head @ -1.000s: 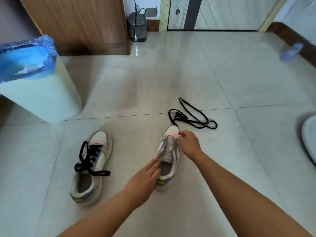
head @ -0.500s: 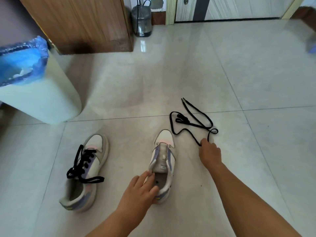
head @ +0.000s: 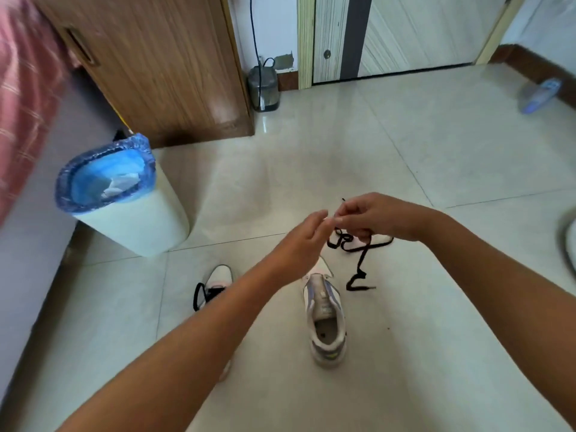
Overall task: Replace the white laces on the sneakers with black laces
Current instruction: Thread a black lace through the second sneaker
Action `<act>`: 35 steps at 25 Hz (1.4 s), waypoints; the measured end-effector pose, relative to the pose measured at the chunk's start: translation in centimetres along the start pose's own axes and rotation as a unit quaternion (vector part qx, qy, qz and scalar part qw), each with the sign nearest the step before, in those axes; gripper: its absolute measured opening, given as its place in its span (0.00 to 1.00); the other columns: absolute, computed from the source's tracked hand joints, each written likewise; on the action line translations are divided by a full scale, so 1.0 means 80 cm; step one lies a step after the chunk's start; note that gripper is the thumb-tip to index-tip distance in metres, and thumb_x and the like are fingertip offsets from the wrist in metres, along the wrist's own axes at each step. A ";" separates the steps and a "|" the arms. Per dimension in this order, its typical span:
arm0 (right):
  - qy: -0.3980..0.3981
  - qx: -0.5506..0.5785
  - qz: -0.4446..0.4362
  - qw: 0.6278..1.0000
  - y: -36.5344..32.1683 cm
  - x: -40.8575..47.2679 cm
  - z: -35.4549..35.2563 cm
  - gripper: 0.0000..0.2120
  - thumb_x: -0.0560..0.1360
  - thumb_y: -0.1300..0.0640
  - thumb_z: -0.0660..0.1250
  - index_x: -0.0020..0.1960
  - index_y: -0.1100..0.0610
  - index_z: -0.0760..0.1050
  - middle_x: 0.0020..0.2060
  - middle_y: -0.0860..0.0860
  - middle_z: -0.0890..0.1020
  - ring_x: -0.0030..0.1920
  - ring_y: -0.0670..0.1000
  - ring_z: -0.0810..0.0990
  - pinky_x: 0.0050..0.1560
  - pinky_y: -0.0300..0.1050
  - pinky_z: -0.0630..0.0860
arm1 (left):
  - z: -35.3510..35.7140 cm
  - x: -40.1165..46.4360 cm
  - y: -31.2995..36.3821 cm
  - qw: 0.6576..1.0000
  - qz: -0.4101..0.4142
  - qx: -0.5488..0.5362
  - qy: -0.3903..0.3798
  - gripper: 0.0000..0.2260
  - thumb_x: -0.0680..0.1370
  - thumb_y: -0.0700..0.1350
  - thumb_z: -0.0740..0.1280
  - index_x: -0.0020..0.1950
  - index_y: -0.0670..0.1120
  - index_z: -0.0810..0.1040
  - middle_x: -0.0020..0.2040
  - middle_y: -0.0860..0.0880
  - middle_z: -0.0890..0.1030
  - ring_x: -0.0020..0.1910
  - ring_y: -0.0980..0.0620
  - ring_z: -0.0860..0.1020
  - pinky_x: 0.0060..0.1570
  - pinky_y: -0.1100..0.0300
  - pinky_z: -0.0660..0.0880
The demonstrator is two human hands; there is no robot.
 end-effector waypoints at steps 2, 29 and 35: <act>0.004 0.011 -0.017 1.000 -0.047 -0.007 0.000 0.11 0.78 0.57 0.64 0.49 0.66 0.76 0.30 0.50 0.72 0.29 0.46 0.65 0.31 0.38 0.66 | -0.027 0.002 0.033 0.996 0.017 -0.084 -0.033 0.17 0.82 0.49 0.55 0.58 0.40 0.77 0.51 0.44 0.80 0.48 0.51 0.77 0.52 0.62 0.69; 0.354 0.018 -0.008 0.935 -0.137 -0.096 0.005 0.08 0.74 0.53 0.69 0.44 0.58 0.81 0.31 0.48 0.74 0.31 0.45 0.68 0.34 0.38 0.65 | -0.202 -0.063 0.053 0.994 -0.019 -0.097 -0.052 0.13 0.79 0.50 0.64 0.40 0.43 0.76 0.29 0.50 0.66 0.28 0.53 0.65 0.33 0.60 0.67; 0.194 -0.028 0.131 0.972 -0.107 -0.088 0.015 0.11 0.77 0.52 0.66 0.43 0.60 0.77 0.31 0.51 0.73 0.34 0.50 0.71 0.39 0.42 0.73 | -0.220 -0.071 0.039 0.993 -0.035 -0.099 -0.053 0.12 0.79 0.50 0.64 0.44 0.43 0.79 0.30 0.51 0.71 0.29 0.55 0.70 0.38 0.59 0.74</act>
Point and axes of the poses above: each hand's wrist, its own x-axis towards the middle knuckle, its own z-axis out of the palm, y = z × x, the point moved 2 cm from there along x, towards the middle knuckle
